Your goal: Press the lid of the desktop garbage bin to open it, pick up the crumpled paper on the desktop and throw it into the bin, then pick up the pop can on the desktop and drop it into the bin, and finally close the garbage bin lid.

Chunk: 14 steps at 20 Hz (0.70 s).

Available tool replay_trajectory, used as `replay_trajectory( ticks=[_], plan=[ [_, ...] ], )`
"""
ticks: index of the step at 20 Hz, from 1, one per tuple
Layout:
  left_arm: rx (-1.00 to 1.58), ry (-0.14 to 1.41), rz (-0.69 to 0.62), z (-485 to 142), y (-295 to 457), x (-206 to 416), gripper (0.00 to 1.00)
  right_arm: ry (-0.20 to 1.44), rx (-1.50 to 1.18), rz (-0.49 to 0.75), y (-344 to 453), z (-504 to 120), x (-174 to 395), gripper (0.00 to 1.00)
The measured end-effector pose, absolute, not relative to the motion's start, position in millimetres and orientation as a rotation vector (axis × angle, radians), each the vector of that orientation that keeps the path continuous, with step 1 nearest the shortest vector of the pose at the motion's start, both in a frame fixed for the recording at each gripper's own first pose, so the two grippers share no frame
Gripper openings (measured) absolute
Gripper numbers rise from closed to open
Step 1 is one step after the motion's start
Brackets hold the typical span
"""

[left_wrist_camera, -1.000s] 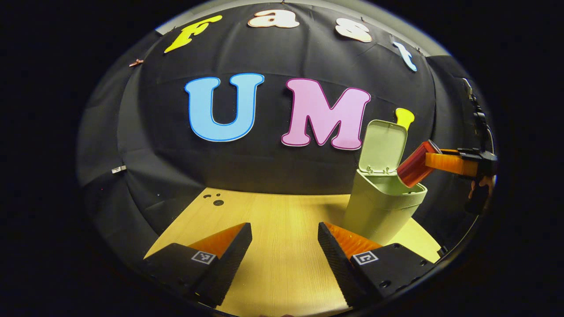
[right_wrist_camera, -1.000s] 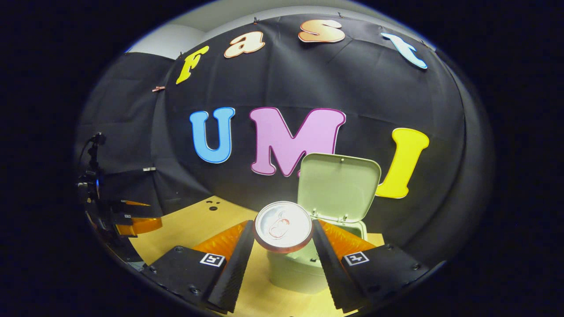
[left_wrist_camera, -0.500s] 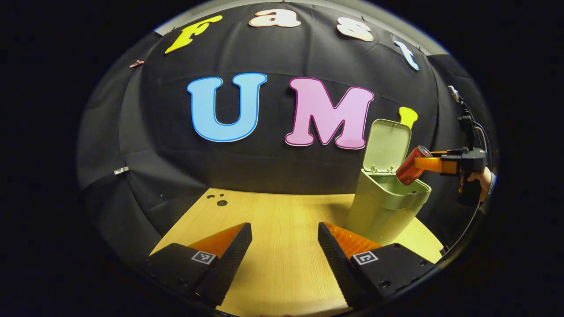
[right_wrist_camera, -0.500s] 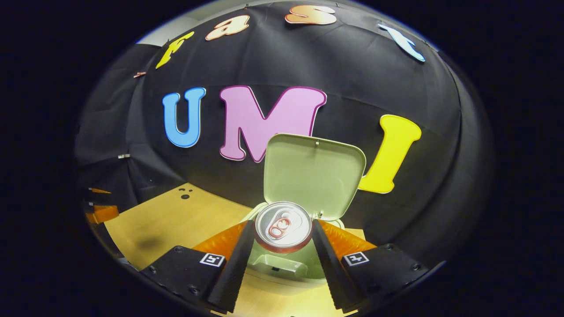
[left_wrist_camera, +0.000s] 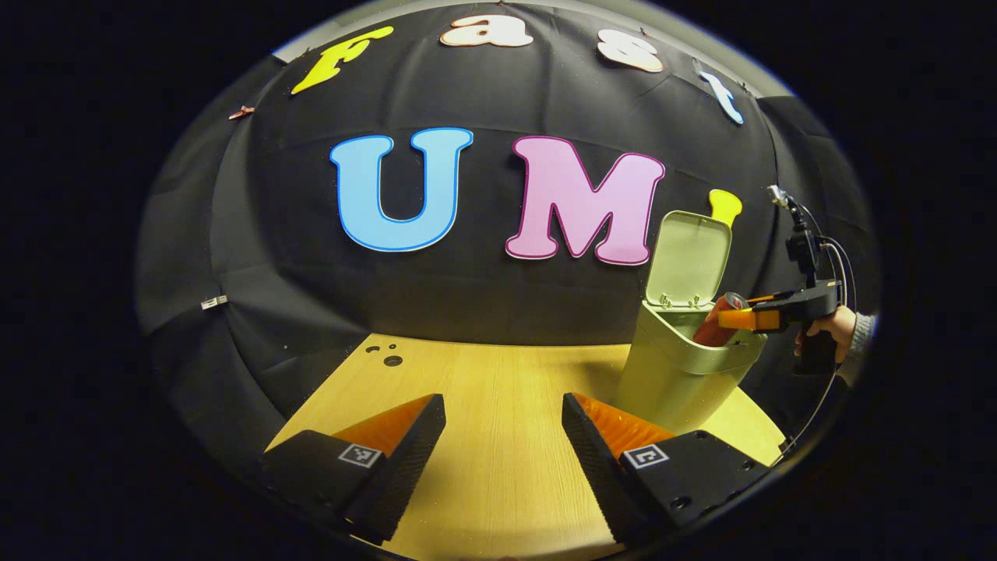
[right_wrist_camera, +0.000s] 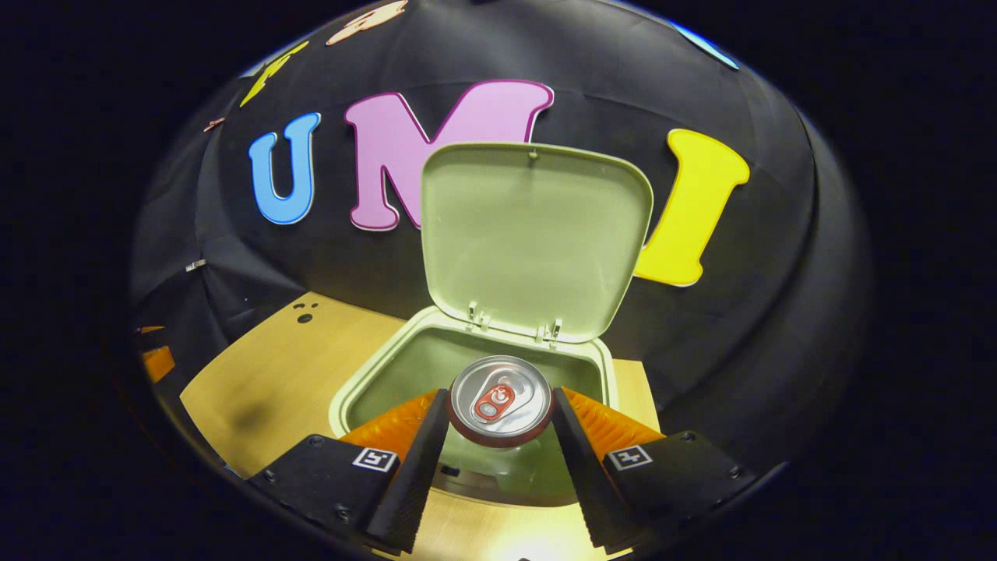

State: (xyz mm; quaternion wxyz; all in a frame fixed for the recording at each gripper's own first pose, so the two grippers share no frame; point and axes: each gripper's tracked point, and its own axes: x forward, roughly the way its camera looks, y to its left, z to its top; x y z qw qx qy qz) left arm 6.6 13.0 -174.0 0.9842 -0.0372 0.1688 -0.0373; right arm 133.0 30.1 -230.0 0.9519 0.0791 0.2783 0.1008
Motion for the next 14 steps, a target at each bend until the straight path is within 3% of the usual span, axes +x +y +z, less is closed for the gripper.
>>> replay_trajectory(
  ticks=[14],
  plan=[
    [-0.076, 0.35, -0.066, -176.9, 16.5, 9.0, 0.97, 0.649, 0.196, 0.162, 26.4, -266.8, 139.1, 0.84]
  ],
)
